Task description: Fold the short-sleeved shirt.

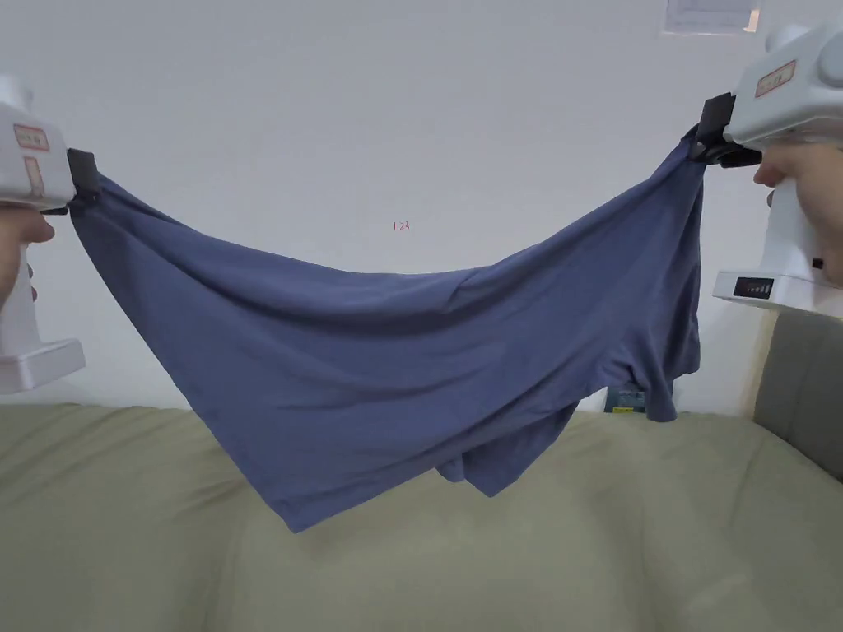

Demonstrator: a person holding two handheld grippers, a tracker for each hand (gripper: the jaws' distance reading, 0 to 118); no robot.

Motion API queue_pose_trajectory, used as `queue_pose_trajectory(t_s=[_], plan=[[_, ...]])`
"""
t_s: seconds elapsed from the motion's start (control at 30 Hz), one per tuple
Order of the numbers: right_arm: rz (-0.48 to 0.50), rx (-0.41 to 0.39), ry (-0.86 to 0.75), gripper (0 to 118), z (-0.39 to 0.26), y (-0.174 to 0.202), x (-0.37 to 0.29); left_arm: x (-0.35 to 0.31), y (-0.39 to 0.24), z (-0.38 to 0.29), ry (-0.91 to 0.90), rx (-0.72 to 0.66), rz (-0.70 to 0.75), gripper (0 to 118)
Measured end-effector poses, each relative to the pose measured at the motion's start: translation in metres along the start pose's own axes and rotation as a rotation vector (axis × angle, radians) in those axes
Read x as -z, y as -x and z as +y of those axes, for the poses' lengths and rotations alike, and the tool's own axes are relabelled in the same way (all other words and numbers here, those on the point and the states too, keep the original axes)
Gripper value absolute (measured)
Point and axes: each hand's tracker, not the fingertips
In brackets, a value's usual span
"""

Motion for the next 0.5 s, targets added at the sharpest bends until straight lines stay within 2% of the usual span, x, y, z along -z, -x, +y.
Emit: queue_pose_trajectory(t_s=[0.07,0.1,0.23,0.3,0.4,0.5], plan=[[-0.019,0.031,0.039,7,-0.029,-0.01,0.024,0.019,0.0,-0.029,0.031,-0.064,-0.009,0],[-0.029,0.058,0.068,7,-0.047,-0.016,0.037,0.046,0.013,-0.04,0.052,-0.072,-0.009,0],[-0.064,0.123,0.149,7,-0.128,-0.038,0.078,0.074,0.009,-0.116,0.141,-0.106,-0.032,0],[-0.081,0.138,0.194,7,-0.162,-0.045,0.083,0.085,0.005,-0.149,0.173,-0.054,0.023,0],[-0.084,0.157,0.225,7,-0.195,-0.058,0.08,0.097,0.016,-0.182,0.223,-0.144,-0.031,0],[-0.097,0.144,0.247,7,-0.217,-0.071,0.059,0.083,0.019,-0.198,0.237,-0.097,-0.028,0]])
